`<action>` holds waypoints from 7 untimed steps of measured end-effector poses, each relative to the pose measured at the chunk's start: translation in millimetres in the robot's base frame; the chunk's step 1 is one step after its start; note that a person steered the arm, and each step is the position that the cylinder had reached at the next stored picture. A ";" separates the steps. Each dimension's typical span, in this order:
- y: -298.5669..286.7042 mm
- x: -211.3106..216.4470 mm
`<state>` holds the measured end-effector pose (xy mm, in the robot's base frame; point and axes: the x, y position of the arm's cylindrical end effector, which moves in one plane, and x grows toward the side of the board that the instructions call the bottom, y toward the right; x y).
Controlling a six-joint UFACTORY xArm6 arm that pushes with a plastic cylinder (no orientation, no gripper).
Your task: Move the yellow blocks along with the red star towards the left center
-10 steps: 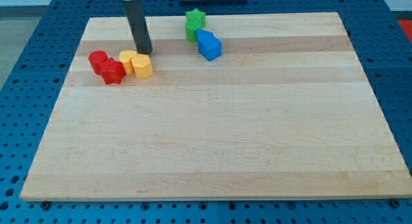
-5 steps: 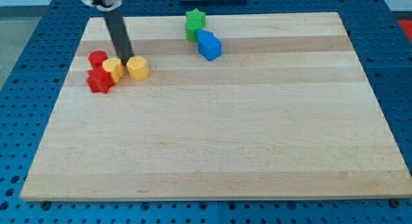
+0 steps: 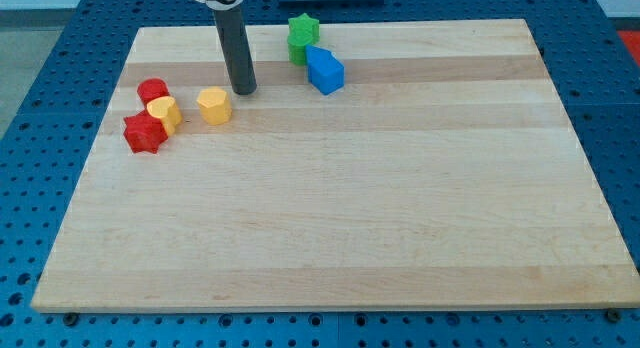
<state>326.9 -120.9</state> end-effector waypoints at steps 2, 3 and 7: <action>-16.6 25.8; -38.8 30.9; 30.5 34.1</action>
